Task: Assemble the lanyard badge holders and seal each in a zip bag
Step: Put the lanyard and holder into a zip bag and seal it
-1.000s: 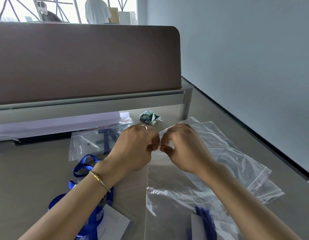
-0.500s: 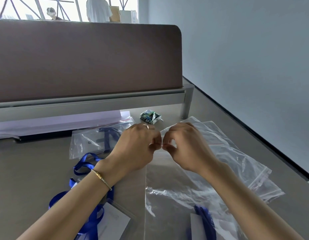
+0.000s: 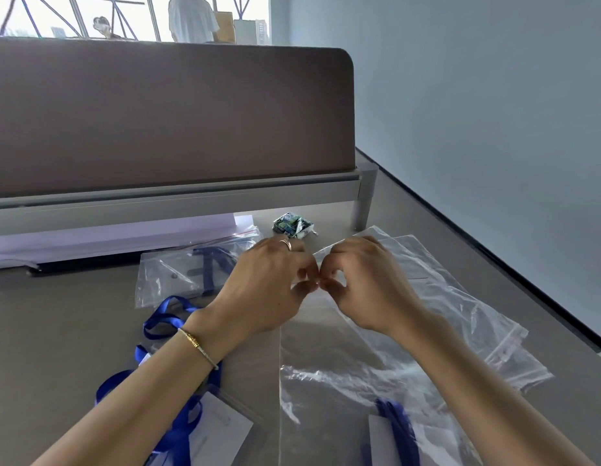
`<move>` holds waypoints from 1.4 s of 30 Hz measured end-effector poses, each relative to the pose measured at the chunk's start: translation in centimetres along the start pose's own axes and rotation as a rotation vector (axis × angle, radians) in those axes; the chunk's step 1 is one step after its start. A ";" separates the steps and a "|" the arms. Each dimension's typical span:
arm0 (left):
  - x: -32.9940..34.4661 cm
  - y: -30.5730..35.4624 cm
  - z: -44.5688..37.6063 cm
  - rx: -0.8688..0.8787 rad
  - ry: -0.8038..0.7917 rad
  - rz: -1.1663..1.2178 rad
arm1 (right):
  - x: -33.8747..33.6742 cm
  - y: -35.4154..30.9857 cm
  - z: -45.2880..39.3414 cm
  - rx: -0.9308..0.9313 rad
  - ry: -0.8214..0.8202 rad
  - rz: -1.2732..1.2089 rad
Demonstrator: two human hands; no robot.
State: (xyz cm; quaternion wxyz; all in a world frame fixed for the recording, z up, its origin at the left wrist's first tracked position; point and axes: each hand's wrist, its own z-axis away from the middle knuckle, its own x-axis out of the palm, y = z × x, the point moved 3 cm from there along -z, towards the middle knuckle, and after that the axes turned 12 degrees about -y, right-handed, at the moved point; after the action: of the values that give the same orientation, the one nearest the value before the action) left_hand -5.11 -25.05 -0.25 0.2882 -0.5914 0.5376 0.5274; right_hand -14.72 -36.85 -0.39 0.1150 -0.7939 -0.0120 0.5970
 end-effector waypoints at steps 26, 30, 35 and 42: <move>-0.3 -0.2 0.1 -0.092 0.002 -0.008 | -0.4 1.1 -0.1 0.038 0.024 -0.129; -0.3 -0.3 0.0 -0.088 -0.019 -0.012 | -0.2 1.0 -0.2 0.024 0.023 -0.135; -0.5 -1.1 0.0 -0.099 -0.016 0.016 | -1.0 1.9 0.1 0.063 0.042 -0.138; -0.6 -1.2 0.0 -0.097 -0.027 0.027 | -1.4 2.6 0.3 0.101 0.044 -0.202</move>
State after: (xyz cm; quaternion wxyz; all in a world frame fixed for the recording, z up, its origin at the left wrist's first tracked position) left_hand -3.93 -24.60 0.02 0.2592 -0.5903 0.5154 0.5645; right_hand -15.69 -39.56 0.36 0.2148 -0.7948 -0.0590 0.5645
